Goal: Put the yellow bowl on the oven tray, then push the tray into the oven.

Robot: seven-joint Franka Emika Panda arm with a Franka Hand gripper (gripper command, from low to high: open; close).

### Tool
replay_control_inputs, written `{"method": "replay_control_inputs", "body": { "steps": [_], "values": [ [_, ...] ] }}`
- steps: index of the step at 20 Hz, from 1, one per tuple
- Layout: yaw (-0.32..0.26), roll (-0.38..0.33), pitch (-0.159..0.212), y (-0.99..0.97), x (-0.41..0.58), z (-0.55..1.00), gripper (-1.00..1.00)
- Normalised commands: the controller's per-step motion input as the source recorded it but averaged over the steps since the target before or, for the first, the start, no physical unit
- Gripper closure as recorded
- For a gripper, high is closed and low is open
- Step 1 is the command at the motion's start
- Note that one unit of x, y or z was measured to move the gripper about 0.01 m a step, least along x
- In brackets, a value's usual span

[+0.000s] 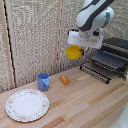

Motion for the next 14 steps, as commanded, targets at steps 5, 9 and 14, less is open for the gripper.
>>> {"method": "replay_control_inputs", "body": {
  "steps": [5,9,14],
  "values": [
    [-0.122,0.021,-0.006,-0.73,0.326,0.25,1.00],
    [-0.083,0.037,-0.006,-0.83,0.294,0.13,1.00],
    [-0.085,0.029,0.000,-0.87,0.197,0.10,1.00]
  ]
}}
